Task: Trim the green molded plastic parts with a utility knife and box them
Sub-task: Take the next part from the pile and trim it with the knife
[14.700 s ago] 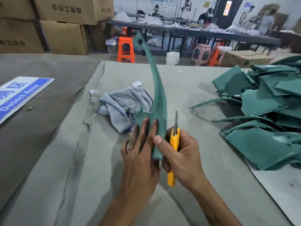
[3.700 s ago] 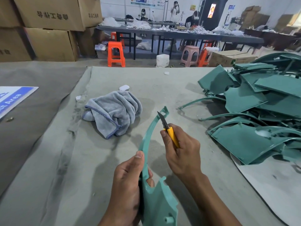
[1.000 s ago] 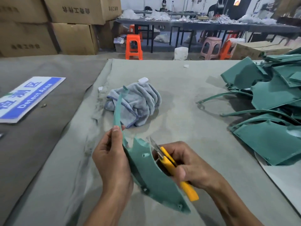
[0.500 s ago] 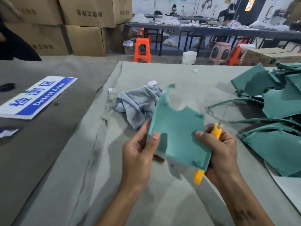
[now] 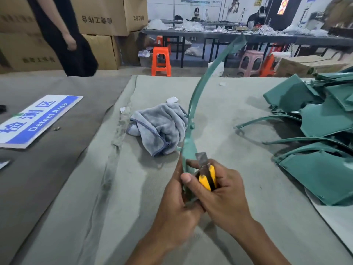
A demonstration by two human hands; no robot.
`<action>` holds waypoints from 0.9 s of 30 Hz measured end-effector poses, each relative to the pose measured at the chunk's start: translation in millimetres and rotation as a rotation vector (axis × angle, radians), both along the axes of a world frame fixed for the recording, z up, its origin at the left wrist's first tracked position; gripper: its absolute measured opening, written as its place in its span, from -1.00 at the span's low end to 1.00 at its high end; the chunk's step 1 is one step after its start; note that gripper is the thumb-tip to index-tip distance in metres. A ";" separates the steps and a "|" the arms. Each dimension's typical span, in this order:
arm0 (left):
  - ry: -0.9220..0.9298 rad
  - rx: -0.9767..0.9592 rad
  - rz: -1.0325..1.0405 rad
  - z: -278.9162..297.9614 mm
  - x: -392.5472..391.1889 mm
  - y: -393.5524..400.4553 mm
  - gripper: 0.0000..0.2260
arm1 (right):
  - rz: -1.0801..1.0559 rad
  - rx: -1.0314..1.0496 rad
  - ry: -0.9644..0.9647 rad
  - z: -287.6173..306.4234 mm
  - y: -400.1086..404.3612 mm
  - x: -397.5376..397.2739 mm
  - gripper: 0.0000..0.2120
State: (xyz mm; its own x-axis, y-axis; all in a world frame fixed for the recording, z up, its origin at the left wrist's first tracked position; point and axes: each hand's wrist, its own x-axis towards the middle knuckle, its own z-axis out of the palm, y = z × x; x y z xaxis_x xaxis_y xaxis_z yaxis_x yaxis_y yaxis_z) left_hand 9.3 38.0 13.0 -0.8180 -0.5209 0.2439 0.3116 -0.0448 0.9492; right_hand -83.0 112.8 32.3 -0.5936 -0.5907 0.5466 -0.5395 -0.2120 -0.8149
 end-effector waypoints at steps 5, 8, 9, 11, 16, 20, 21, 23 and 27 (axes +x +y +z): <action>0.074 0.177 0.003 6.1 1.1 0.9 -0.67 | 0.115 0.098 -0.021 -3.0 3.4 -15.1 -0.59; 0.061 0.505 -0.043 9.7 6.8 -12.2 -0.67 | 0.152 0.189 0.106 -6.5 6.3 -25.0 -0.80; 0.037 0.520 -0.036 11.4 8.0 -17.0 -0.70 | 0.152 0.232 0.158 -7.3 7.6 -27.5 -0.76; -0.033 0.461 0.030 13.0 7.8 -21.9 -0.81 | 0.155 0.286 0.211 -8.5 9.8 -32.3 -0.81; -0.007 0.318 0.382 9.7 -2.6 -16.9 -0.84 | 0.001 0.108 0.043 -0.2 5.9 -34.0 -0.60; 0.017 0.167 0.494 7.0 -2.2 -18.2 -0.84 | -0.055 0.100 -0.101 6.6 11.1 -39.4 -0.52; 0.019 0.145 0.504 7.3 -2.4 -17.0 -0.85 | -0.020 0.116 -0.085 6.0 13.0 -39.6 -0.55; 0.035 0.126 0.512 8.4 -2.3 -14.3 -0.86 | -0.001 0.152 -0.035 5.0 13.1 -37.4 -0.59; 0.034 0.089 0.516 7.0 -2.1 -14.6 -0.85 | -0.077 0.171 0.011 6.0 6.5 -31.5 -0.50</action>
